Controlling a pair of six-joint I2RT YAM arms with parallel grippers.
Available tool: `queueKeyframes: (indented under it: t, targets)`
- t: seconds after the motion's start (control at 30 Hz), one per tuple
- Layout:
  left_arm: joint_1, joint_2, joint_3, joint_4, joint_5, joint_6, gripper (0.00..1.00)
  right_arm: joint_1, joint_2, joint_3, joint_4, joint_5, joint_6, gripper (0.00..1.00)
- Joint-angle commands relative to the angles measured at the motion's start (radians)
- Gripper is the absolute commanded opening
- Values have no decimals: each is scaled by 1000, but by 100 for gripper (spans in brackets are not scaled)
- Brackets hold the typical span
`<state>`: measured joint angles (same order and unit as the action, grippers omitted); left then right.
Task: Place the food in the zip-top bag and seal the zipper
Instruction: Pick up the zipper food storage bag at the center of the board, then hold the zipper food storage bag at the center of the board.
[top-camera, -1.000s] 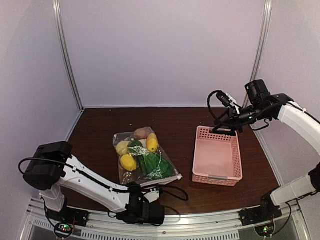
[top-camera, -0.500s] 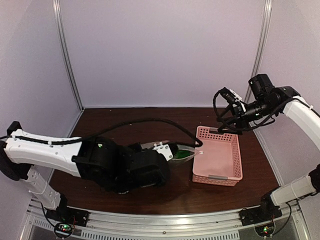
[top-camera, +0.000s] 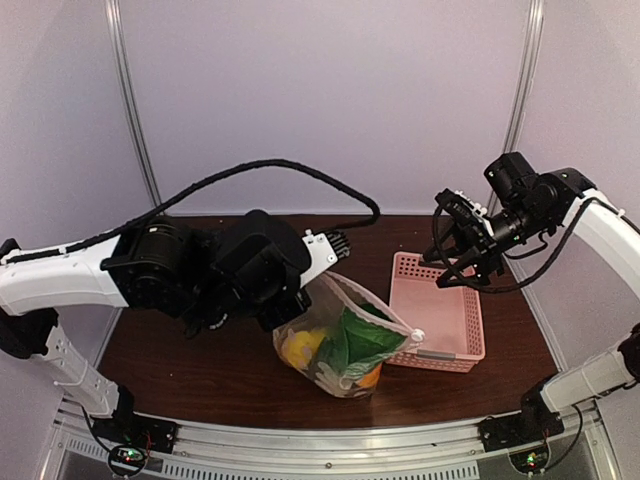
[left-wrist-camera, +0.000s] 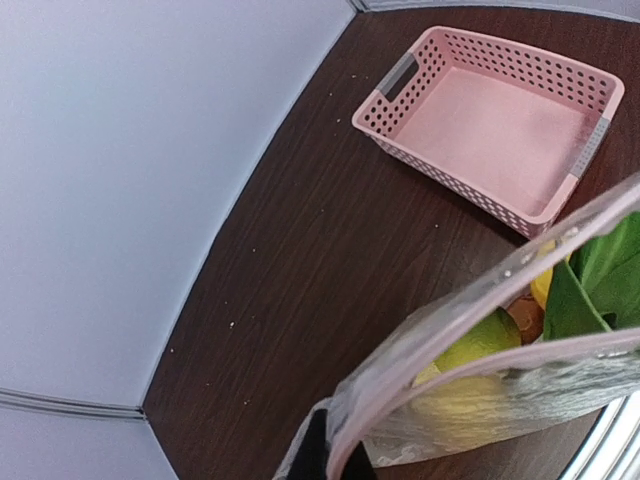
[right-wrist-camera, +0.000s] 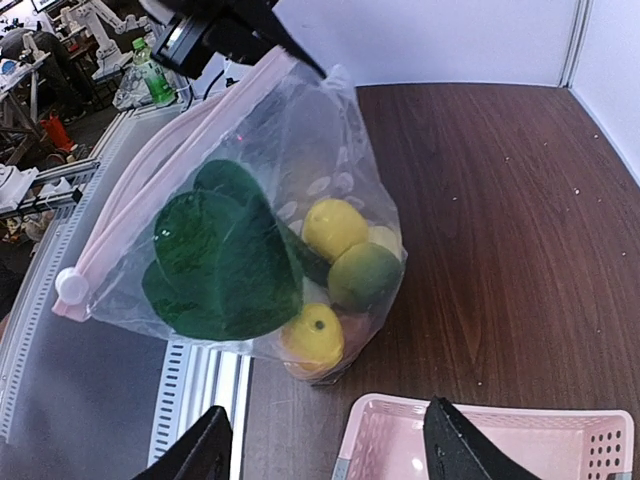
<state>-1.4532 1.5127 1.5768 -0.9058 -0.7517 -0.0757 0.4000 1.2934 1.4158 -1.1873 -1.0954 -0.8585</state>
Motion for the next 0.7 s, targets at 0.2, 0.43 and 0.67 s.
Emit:
queueKeyframes:
  t: [0.2,0.43,0.67]
  targets:
    - [172,-108,6,99,164,-228,0,53,-106,-119,94,-18,161,67]
    - [206,-85,-11,83,192,-312,0,208,-126,-256,573,102,546,71]
    - [236,-105,-19,113,219,-389,0,314,-38,-227,652,212,535,75]
